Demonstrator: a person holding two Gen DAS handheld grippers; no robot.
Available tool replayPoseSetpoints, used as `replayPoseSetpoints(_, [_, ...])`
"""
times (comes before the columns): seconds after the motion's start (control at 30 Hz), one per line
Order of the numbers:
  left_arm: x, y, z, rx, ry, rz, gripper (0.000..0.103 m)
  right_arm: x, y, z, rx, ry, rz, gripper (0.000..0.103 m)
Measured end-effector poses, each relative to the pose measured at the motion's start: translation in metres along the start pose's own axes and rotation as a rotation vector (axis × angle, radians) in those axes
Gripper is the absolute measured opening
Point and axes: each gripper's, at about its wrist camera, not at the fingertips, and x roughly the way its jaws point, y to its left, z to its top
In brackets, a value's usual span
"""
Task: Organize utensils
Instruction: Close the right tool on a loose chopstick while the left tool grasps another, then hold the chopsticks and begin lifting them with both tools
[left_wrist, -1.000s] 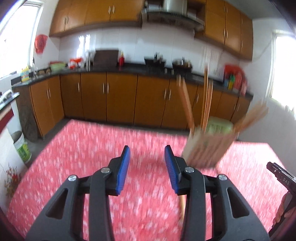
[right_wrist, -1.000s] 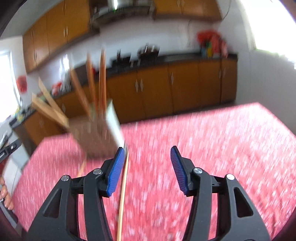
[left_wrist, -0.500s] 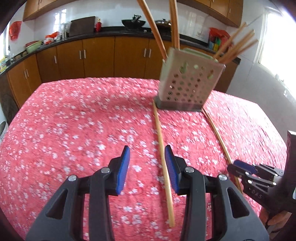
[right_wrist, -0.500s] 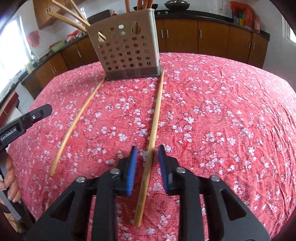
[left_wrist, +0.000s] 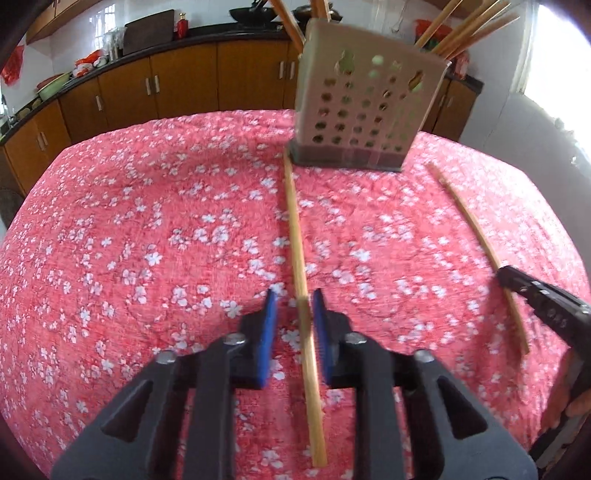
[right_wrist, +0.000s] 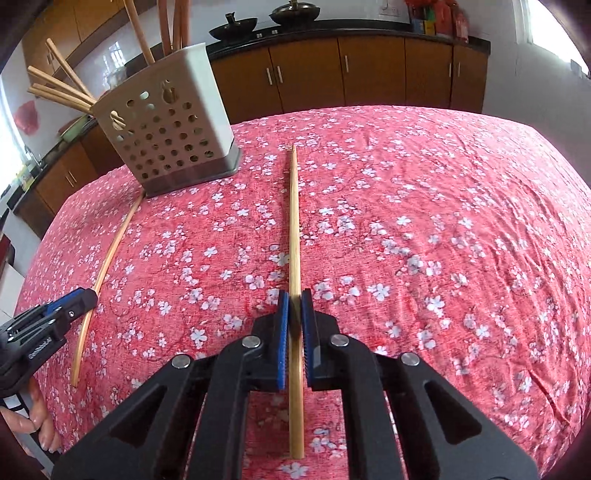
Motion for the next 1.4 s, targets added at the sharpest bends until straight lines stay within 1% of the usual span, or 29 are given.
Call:
replayPoseSetpoints(0.03, [0.002,0.0,0.001,0.004,0.001,0.021,0.009,0.0,0.0,0.0,0.0,0.0,0.001,0.008])
replayPoseSetpoints(0.07, [0.003,0.002,0.002,0.001,-0.001,0.026,0.008,0.0,0.0,0.001,-0.002,0.0,0.001,0.008])
replayPoseSetpoints(0.17, [0.006,0.016,0.007,-0.04,-0.001,0.049,0.008,0.0,0.0,0.003,-0.012,-0.005,0.002,0.008])
replayPoseSetpoints(0.33, [0.012,0.052,0.019,-0.113,-0.003,0.092,0.009,0.004,0.006,0.012,-0.036,-0.014,-0.011,0.008])
replayPoseSetpoints(0.4, [0.015,0.064,0.024,-0.132,-0.006,0.111,0.01,0.008,0.007,0.017,-0.052,-0.013,-0.024,0.008])
replayPoseSetpoints(0.5, [0.018,0.075,0.031,-0.142,-0.013,0.118,0.022,0.017,0.01,0.022,-0.073,-0.006,-0.052,0.008])
replayPoseSetpoints(0.63, [0.021,0.079,0.034,-0.122,-0.026,0.122,0.023,0.024,0.01,0.026,-0.085,-0.01,-0.073,0.008])
replayPoseSetpoints(0.73, [0.022,0.081,0.035,-0.133,-0.029,0.107,0.023,0.025,0.011,0.025,-0.09,-0.024,-0.08,0.009])
replayPoseSetpoints(0.83, [0.022,0.083,0.036,-0.145,-0.031,0.093,0.023,0.029,0.011,0.027,-0.081,-0.023,-0.07,0.009])
replayPoseSetpoints(0.97, [0.022,0.084,0.035,-0.146,-0.031,0.092,0.023,0.028,0.006,0.027,-0.07,-0.023,-0.056,0.009])
replayPoseSetpoints(1.1, [0.022,0.085,0.036,-0.151,-0.033,0.087,0.023,0.027,0.002,0.026,-0.075,-0.023,-0.062,0.009])
replayPoseSetpoints(1.4, [0.02,0.083,0.032,-0.151,-0.033,0.093,0.023,0.025,0.007,0.024,-0.072,-0.025,-0.065,0.009])
